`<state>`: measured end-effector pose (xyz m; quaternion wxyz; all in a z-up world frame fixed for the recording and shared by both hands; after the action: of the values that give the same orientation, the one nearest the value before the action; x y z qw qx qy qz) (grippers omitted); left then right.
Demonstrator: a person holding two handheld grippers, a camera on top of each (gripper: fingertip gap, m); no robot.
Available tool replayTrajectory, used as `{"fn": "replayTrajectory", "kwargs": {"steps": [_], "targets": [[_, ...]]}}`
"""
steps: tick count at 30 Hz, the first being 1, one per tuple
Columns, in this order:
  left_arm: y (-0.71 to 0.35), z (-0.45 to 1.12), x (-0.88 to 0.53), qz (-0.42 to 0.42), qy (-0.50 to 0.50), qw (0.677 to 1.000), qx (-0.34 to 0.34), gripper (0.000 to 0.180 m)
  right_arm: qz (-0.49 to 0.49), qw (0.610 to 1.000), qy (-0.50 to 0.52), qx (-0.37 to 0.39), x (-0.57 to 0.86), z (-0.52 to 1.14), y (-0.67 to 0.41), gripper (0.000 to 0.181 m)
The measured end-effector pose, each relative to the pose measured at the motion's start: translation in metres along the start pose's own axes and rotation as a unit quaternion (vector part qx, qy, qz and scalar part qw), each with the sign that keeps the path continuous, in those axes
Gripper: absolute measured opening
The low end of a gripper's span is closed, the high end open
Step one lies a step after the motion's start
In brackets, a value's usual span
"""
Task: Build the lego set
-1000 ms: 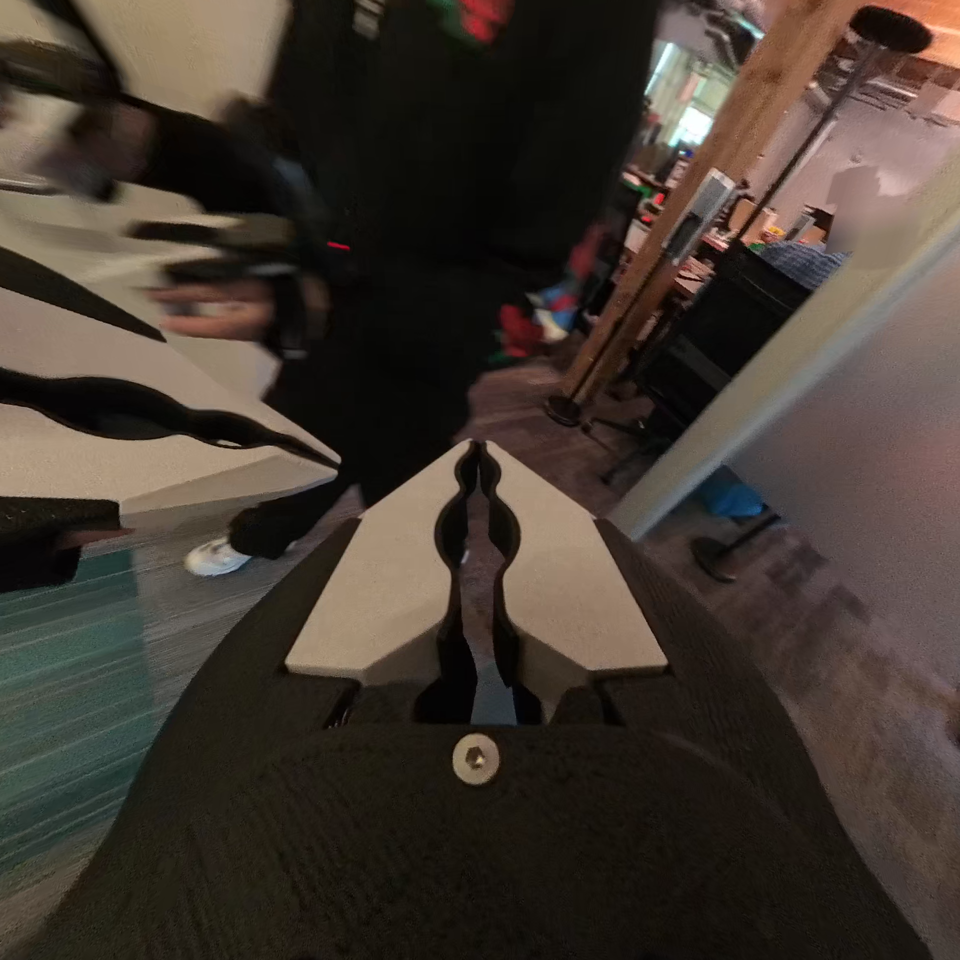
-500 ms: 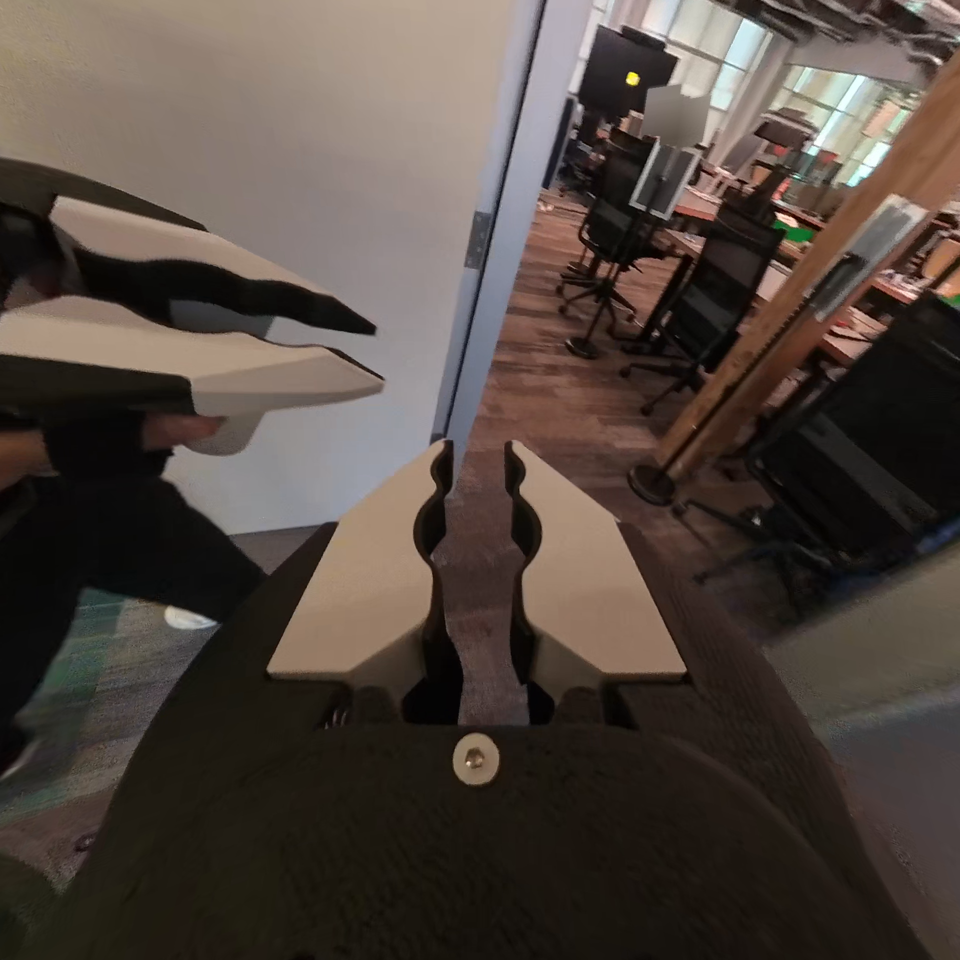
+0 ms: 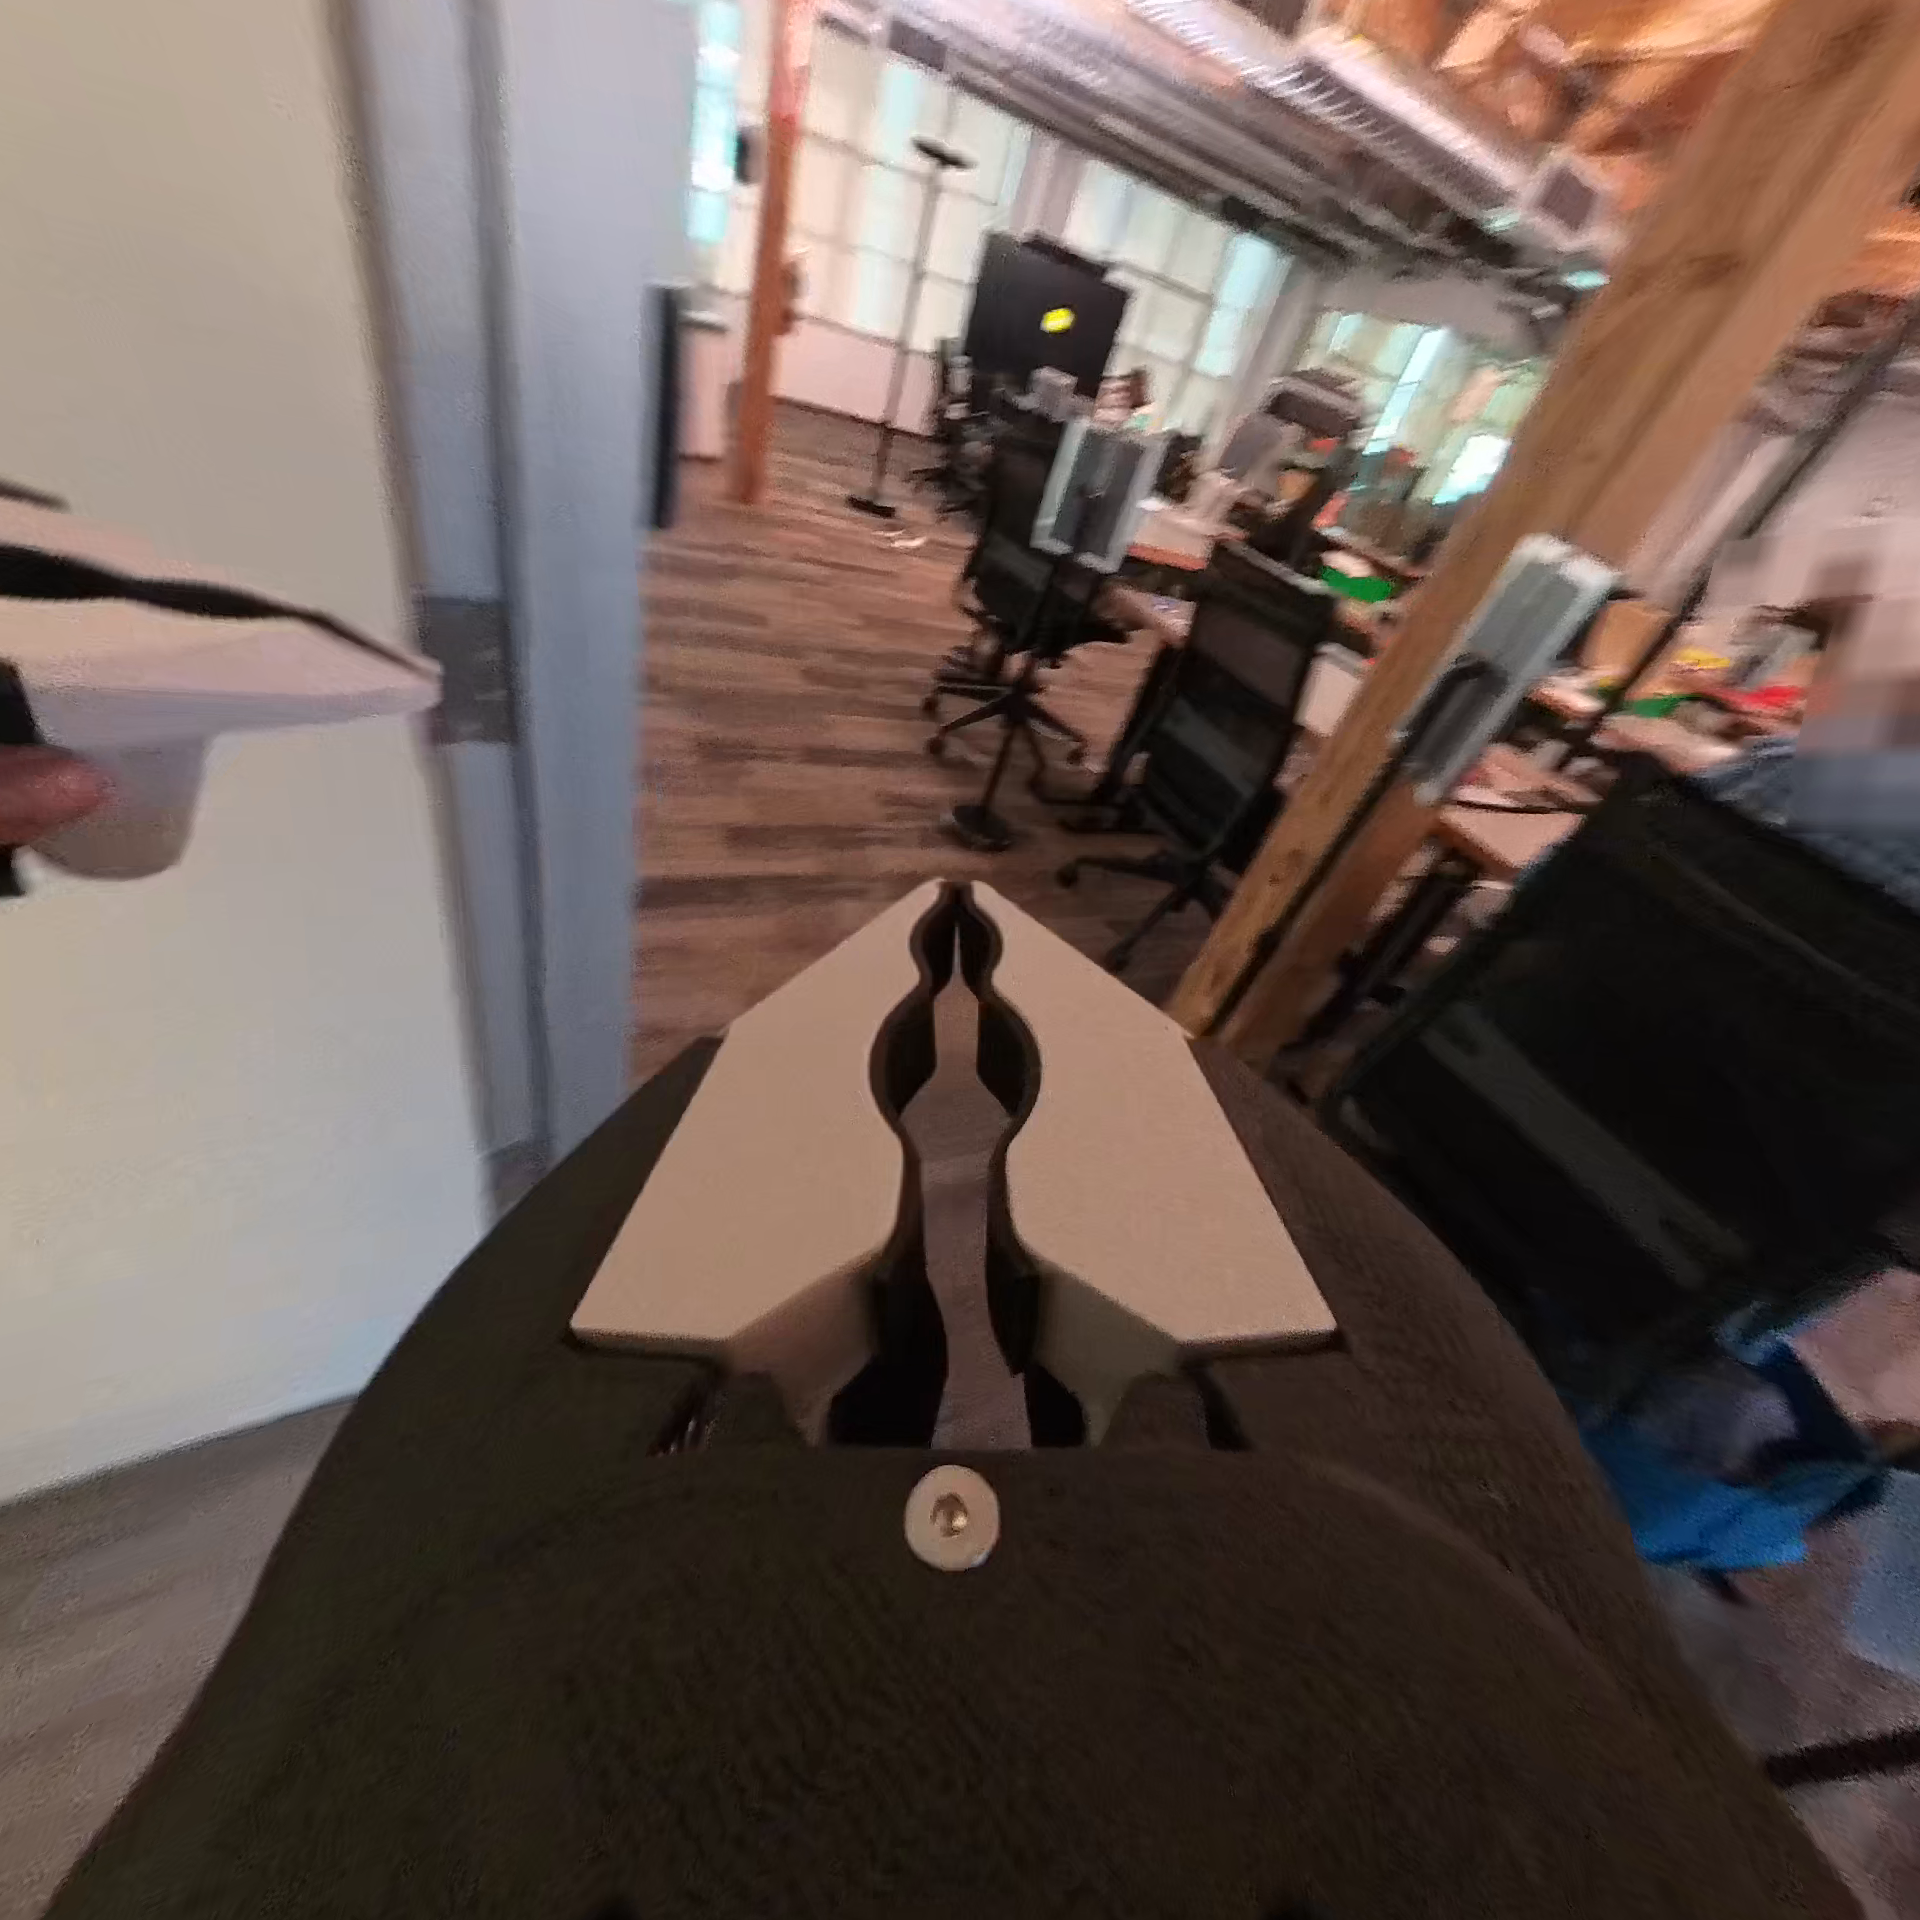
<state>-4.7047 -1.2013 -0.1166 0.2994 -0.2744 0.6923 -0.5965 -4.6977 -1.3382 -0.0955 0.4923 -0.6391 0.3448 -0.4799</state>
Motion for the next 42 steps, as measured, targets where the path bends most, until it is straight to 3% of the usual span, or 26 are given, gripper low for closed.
{"fn": "replayTrajectory", "kwargs": {"steps": [1,2,3,4,5,7,11,16,21,27,32,38,42], "targets": [[-0.003,0.03,-0.005,-0.001,0.02,1.0,-0.002,0.0,-0.004,0.999,0.032,0.003,0.031,0.016,0.001,0.0],[-0.003,0.061,-0.006,-0.005,0.037,0.999,0.0,0.0,-0.006,0.998,0.067,0.007,0.065,0.03,0.005,0.0],[-0.003,0.092,-0.005,-0.01,0.057,0.998,0.006,0.0,-0.011,0.993,0.113,0.014,0.104,0.041,0.009,0.012],[-0.002,0.124,0.002,-0.016,0.085,0.996,0.008,0.013,-0.015,0.985,0.169,0.02,0.149,0.049,0.014,0.022],[0.0,0.155,0.015,-0.019,0.123,0.992,0.002,0.014,-0.009,0.976,0.216,0.026,0.193,0.054,0.021,0.019],[0.008,0.213,0.03,0.017,0.156,0.987,-0.011,0.0,0.034,0.963,0.265,0.043,0.267,0.062,0.035,0.004],[0.006,0.333,0.05,0.042,0.205,0.978,0.004,0.0,0.033,0.941,0.326,0.083,0.383,0.078,0.057,0.001],[-0.047,0.484,0.116,0.057,0.301,0.952,0.025,0.04,0.071,0.94,0.331,0.028,0.49,0.085,0.098,0.02],[-0.094,0.608,0.222,0.076,0.407,0.908,0.069,0.046,0.074,0.907,0.413,-0.038,0.587,0.019,0.144,0.03],[-0.109,0.743,0.364,0.099,0.504,0.853,0.097,0.047,0.055,0.806,0.584,-0.075,0.71,-0.116,0.201,0.043],[-0.127,0.83,0.496,0.103,0.597,0.785,0.129,0.05,0.042,0.73,0.666,-0.148,0.809,-0.205,0.233,0.059],[-0.154,0.924,0.675,0.071,0.665,0.732,0.133,0.061,0.011,0.631,0.74,-0.231,0.874,-0.328,0.274,0.065],[-0.161,0.994,0.78,0.051,0.677,0.72,0.145,0.048,0.009,0.573,0.781,-0.249,0.929,-0.422,0.314,0.062]]}}
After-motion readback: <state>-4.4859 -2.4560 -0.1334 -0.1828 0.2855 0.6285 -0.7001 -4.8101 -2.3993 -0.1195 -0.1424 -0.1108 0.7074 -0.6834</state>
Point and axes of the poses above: each gripper's, where its closed fingertips meet, z out along the fingers, y out of its underside, x = y × z across the jaws, the point moved 1 cm from there along -z, back along the fingers, and after that the axes turned 7 degrees about y, right-handed, at the moved point
